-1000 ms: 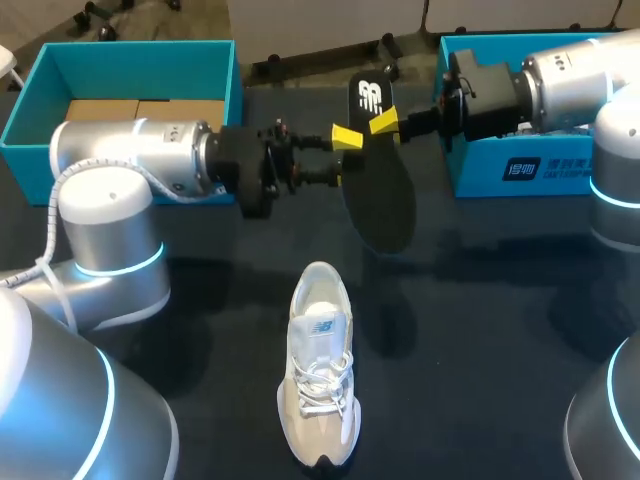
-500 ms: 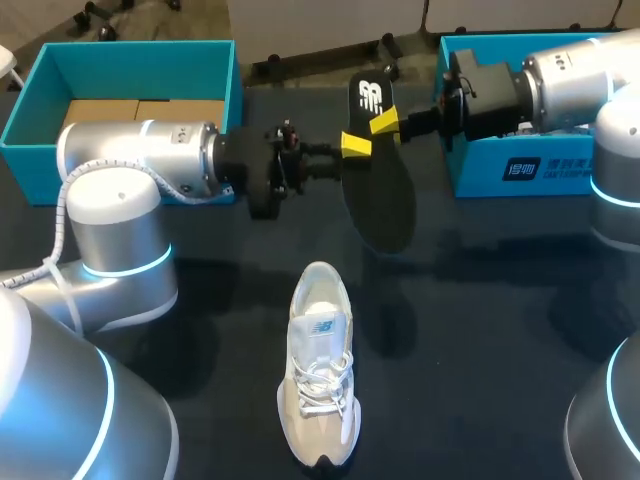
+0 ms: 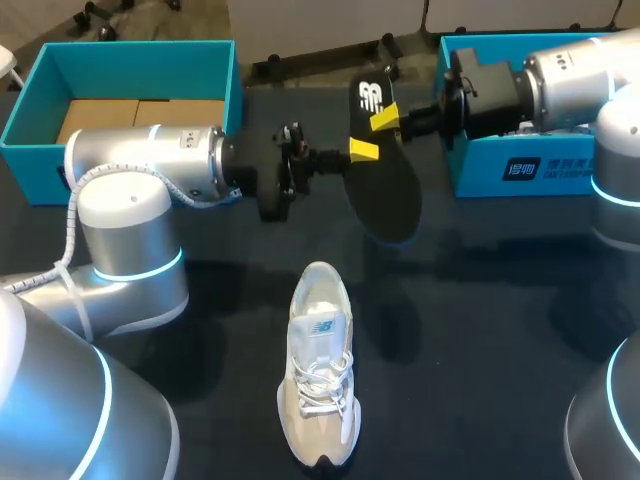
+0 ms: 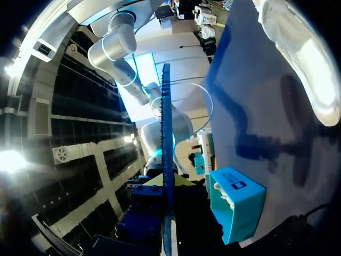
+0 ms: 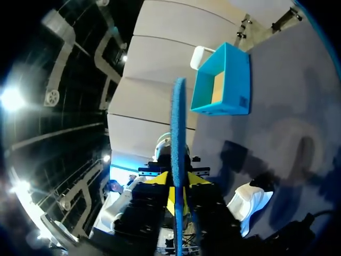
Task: Take the shoe out of the shoebox, open the shoe tongue, remove and reinsert the insole, then place the shoe into the shoebox
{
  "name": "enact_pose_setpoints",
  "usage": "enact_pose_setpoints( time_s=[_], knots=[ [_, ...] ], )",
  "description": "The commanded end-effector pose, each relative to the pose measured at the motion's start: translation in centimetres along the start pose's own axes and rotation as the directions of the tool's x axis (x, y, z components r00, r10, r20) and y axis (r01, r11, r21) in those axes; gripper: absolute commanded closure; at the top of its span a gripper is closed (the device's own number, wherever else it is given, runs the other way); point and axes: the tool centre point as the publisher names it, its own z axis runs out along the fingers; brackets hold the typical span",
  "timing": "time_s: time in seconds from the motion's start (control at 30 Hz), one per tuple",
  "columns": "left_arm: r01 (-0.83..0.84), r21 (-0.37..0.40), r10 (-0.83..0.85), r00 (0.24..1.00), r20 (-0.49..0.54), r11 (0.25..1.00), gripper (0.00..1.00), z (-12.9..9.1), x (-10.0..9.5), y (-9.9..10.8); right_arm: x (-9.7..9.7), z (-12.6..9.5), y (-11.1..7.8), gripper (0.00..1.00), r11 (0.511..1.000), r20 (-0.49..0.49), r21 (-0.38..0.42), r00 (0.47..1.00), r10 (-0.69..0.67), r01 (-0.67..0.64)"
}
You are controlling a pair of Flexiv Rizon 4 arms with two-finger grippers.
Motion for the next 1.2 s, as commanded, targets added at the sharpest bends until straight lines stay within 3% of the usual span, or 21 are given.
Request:
enact_pose_setpoints(
  time_s=[0.03,0.47,0.8,0.97,1.07,1.2],
  knots=[
    [-0.005,0.000,0.005,1.000,-0.010,1.000,1.00,-0.5,-0.2,0.1,0.1,-0.4,-0.8,0.00,1.000,-0.004,-0.025,1.000,-0.007,0.007],
    [0.046,-0.014,-0.047,0.997,-0.060,0.999,1.00,-4.2,0.0,0.5,0.3,-0.9,-3.2,0.00,0.997,-0.020,-0.020,0.997,-0.078,0.078],
    [0.247,-0.010,-0.247,0.965,-0.085,0.969,1.00,-8.3,-0.4,-0.5,-0.1,-1.6,-4.6,0.00,0.996,-0.016,-0.044,0.996,-0.084,0.083],
    [0.511,-0.011,-0.510,0.858,-0.062,0.860,1.00,-10.2,-1.0,-0.5,-0.1,-1.6,-4.6,0.00,0.996,-0.016,-0.044,0.996,-0.084,0.083],
    [0.694,-0.037,-0.695,0.718,-0.046,0.719,1.00,-11.0,-1.0,-0.4,-0.1,-1.6,-4.6,0.00,0.996,-0.016,-0.044,0.996,-0.084,0.083],
    [0.844,0.031,-0.844,0.536,-0.018,0.536,1.00,-11.4,-1.0,-0.5,-0.1,-1.6,-4.6,0.00,0.996,-0.016,-0.044,0.996,-0.084,0.083]
  ],
)
